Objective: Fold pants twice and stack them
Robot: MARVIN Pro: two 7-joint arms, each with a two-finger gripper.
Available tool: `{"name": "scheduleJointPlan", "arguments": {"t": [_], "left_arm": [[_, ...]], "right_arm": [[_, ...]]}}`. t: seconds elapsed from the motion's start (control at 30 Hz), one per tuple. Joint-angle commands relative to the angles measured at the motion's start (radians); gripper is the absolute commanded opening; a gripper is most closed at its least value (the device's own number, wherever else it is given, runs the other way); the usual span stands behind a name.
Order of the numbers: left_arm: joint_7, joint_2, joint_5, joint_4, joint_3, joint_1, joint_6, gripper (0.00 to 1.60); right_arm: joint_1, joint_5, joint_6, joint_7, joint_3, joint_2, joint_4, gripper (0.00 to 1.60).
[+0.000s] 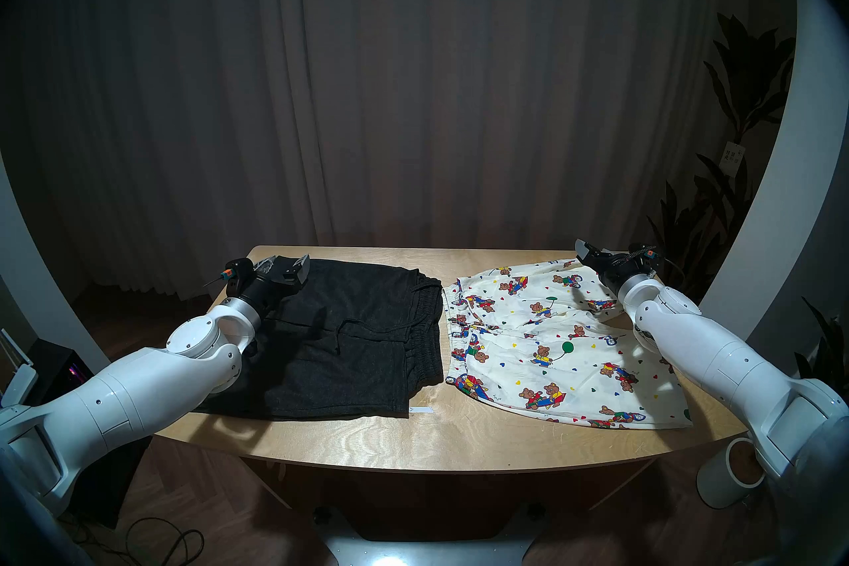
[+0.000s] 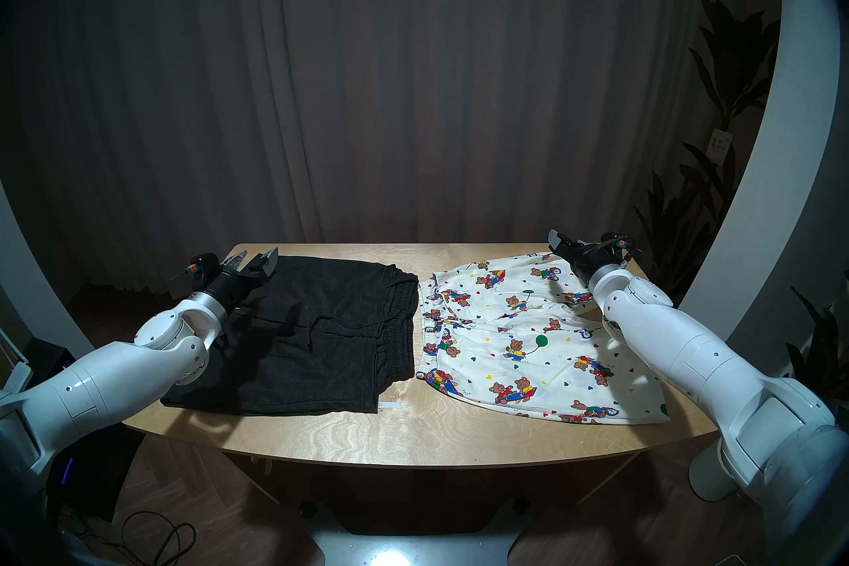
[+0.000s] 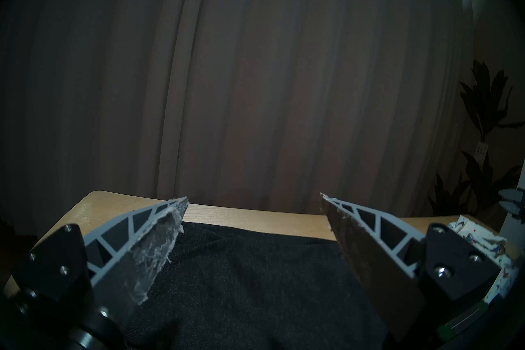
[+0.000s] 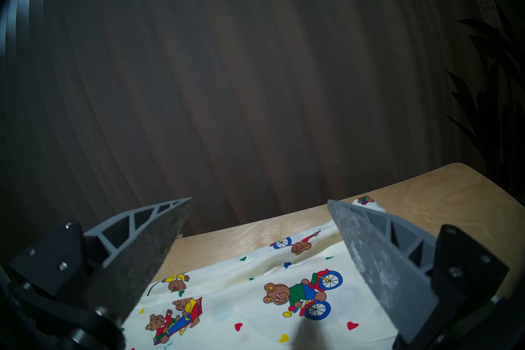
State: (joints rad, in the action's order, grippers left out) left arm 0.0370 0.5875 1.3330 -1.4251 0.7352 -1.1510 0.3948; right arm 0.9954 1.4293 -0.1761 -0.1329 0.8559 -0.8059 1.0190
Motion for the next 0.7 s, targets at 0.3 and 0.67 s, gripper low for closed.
{"name": "scheduleJointPlan", "arguments": {"t": [0.3, 0.67], "left_arm": [[-0.040, -0.061, 0.368, -0.050, 0.155, -0.022, -0.027, 1.60], [-0.143, -0.113, 0.610, -0.054, 0.219, -0.042, -0.174, 1.60]], "right_arm": [[-0.058, 0.293, 0.201, 0.117, 0.125, -0.078, 0.089, 1.60], [-0.020, 0.536, 0.306, 0.298, 0.224, -0.076, 0.169, 1.60]]}}
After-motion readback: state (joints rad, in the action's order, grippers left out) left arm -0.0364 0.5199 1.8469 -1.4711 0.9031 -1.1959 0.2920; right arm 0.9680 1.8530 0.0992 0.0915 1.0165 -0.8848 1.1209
